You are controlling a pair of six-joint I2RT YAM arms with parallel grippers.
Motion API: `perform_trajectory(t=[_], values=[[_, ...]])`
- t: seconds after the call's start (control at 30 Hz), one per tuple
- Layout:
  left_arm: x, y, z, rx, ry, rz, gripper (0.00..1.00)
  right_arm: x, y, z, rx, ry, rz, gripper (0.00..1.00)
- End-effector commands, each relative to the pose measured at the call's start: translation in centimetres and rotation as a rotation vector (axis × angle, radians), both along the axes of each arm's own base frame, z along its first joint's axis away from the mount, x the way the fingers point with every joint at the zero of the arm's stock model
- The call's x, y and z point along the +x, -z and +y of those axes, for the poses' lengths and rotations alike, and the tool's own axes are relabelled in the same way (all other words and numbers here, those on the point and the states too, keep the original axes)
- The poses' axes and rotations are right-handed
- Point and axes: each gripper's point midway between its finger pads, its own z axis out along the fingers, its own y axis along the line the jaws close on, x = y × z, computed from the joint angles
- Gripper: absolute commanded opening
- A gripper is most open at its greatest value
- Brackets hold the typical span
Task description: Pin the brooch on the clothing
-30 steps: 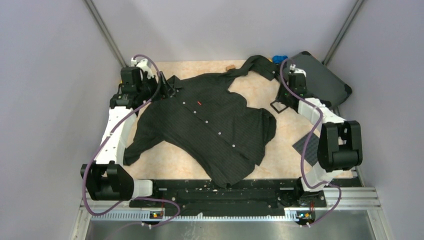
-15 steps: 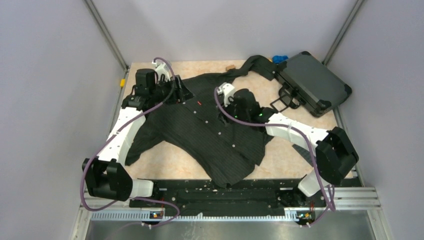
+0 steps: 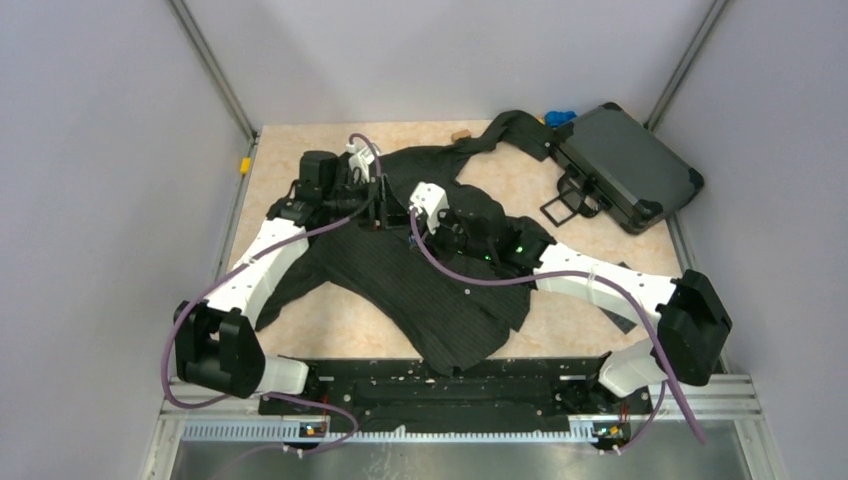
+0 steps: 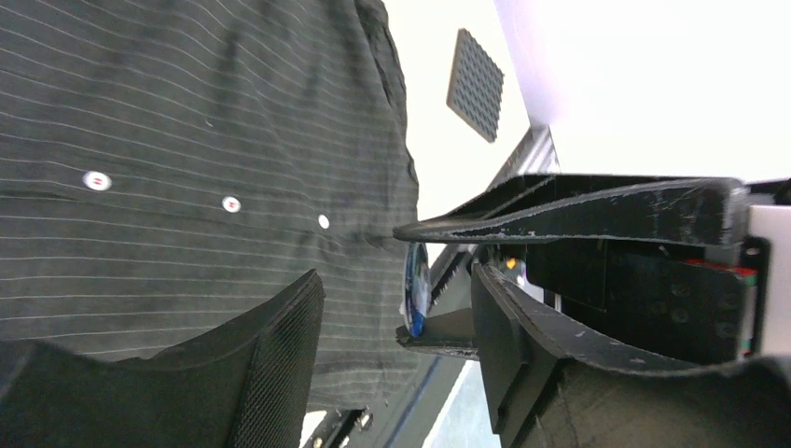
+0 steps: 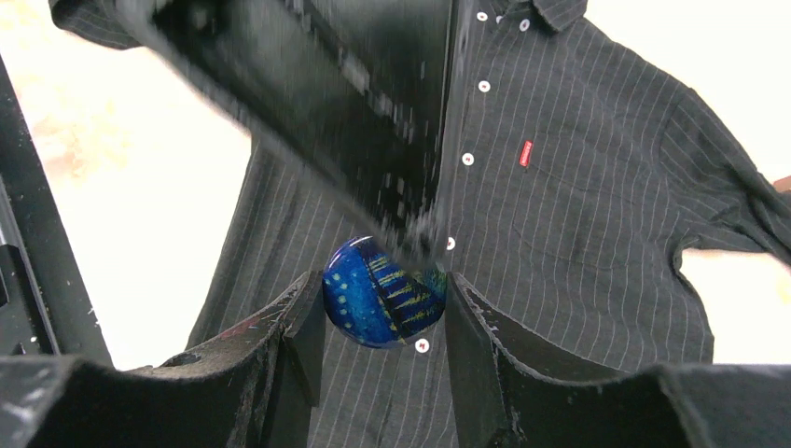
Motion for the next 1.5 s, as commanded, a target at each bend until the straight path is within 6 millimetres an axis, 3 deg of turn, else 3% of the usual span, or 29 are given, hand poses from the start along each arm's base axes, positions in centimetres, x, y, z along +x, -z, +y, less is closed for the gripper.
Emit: perform_trajectory(t=[0.0, 0.2, 0.27, 0.5, 0.6, 0.67, 0.77, 0.83, 1.03, 1.47], values=[[-2.0, -0.2, -1.9, -0.013, 0.132, -0.033, 0.61, -0.2, -5.5, 0.8, 0.080, -0.019, -0.128, 0.33], [-2.1, 0.0, -2.0, -0.011, 0.132, -0.018, 0.43, -0.3, -6.0, 0.5, 0.081, -0.010, -0.147, 0.33], [-2.0, 0.2, -2.1, -0.014, 0.130, -0.006, 0.31, -0.3, -6.2, 0.4, 0.081, -0.008, -0.152, 0.33], [-2.1, 0.2, -2.2, -0.023, 0.133, 0.006, 0.17, -0.3, -5.1, 0.0, 0.035, 0.001, -0.145, 0.33], [-2.2, 0.2, -2.3, -0.038, 0.138, 0.018, 0.00, -0.1, -4.8, 0.0, 0.023, 0.005, -0.144, 0.33], [-2.2, 0.2, -2.4, -0.046, 0.136, 0.022, 0.00, 0.1, -4.5, -0.1, 0.010, 0.015, -0.147, 0.40], [-1.6, 0.5, -2.0, -0.034, 0.097, 0.023, 0.00, 0.7, -4.6, -0.9, -0.010, 0.059, -0.169, 0.62], [-0.8, 1.1, -1.3, -0.020, 0.045, 0.040, 0.00, 1.1, -4.7, -1.4, -0.025, 0.087, -0.184, 0.69], [0.9, 2.4, 0.3, -0.073, -0.047, 0.167, 0.00, 1.8, -4.4, -1.6, -0.089, 0.160, -0.234, 0.72], [1.4, 3.3, 0.5, -0.092, -0.069, 0.223, 0.00, 2.1, -0.9, 2.9, -0.237, 0.141, -0.271, 0.66]])
